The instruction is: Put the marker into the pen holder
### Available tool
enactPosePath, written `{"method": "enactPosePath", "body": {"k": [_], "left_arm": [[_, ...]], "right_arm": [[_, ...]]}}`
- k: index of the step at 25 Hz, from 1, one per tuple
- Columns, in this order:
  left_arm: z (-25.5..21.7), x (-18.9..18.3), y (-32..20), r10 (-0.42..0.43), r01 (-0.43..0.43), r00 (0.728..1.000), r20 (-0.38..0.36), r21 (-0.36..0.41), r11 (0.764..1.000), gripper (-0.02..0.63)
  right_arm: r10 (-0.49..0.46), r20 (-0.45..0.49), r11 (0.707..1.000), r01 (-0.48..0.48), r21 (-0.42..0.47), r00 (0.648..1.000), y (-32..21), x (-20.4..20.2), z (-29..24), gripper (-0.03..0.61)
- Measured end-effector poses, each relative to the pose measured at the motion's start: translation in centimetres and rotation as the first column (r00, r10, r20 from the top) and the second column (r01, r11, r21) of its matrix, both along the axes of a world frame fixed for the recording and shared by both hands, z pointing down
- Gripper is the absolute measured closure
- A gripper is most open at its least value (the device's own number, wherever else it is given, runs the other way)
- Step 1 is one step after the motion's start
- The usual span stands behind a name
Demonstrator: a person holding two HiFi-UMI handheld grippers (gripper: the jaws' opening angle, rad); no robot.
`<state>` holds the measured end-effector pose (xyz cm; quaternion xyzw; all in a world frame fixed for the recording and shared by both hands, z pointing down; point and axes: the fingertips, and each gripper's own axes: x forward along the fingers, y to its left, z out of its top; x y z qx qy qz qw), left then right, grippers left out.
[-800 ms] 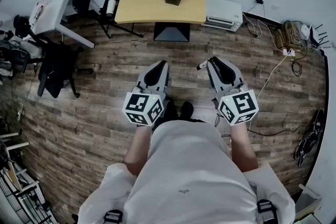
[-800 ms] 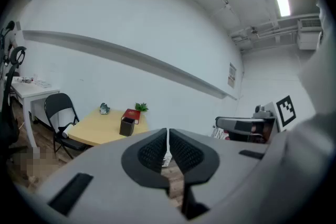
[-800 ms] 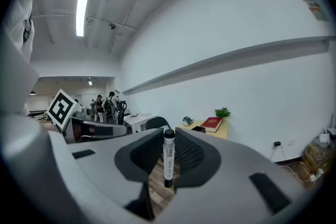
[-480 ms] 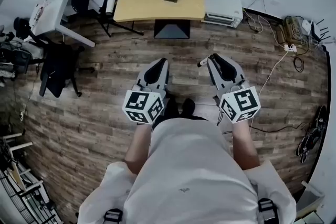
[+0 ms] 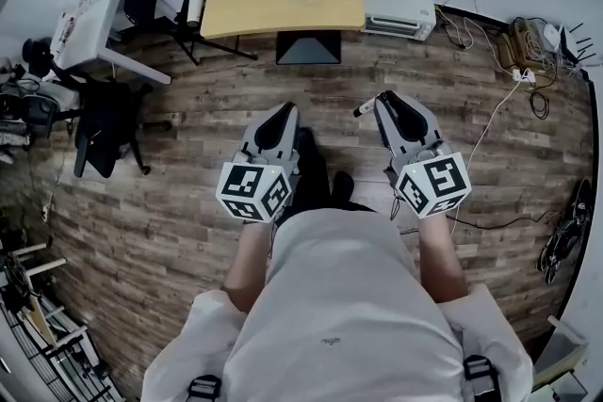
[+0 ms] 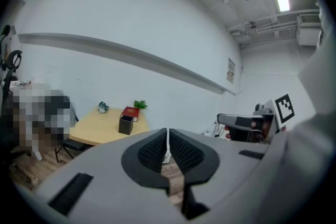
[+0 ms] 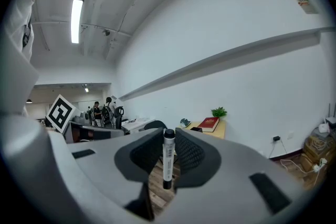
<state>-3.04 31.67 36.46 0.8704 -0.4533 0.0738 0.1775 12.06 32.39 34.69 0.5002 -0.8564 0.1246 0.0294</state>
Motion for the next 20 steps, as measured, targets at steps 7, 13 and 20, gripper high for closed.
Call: {"method": "enactPosePath", "body": {"k": [7,13,20], "left_arm": [[0.9,1.1,-2.0,0.029,-0.029,0.999,-0.017,-0.012,1.0,0.598],[1.2,1.5,-5.5,0.047,-0.048,0.999,-0.021,-0.02,0.999,0.598],[0.9,1.0,-10.8,0.06,-0.061,0.998,-0.033,-0.019,0.998,0.598]], "right_arm": [[0.025,-0.012,0.999,-0.025,-0.023,1.0,-1.7,0.8,0.8,0.511],[0.033,-0.027,0.999,-0.034,-0.023,0.999,-5.0,1.1,0.4,0.511],[0.032,-0.031,0.999,-0.033,-0.028,0.999,-10.2,0.0,0.1,0.511]]}}
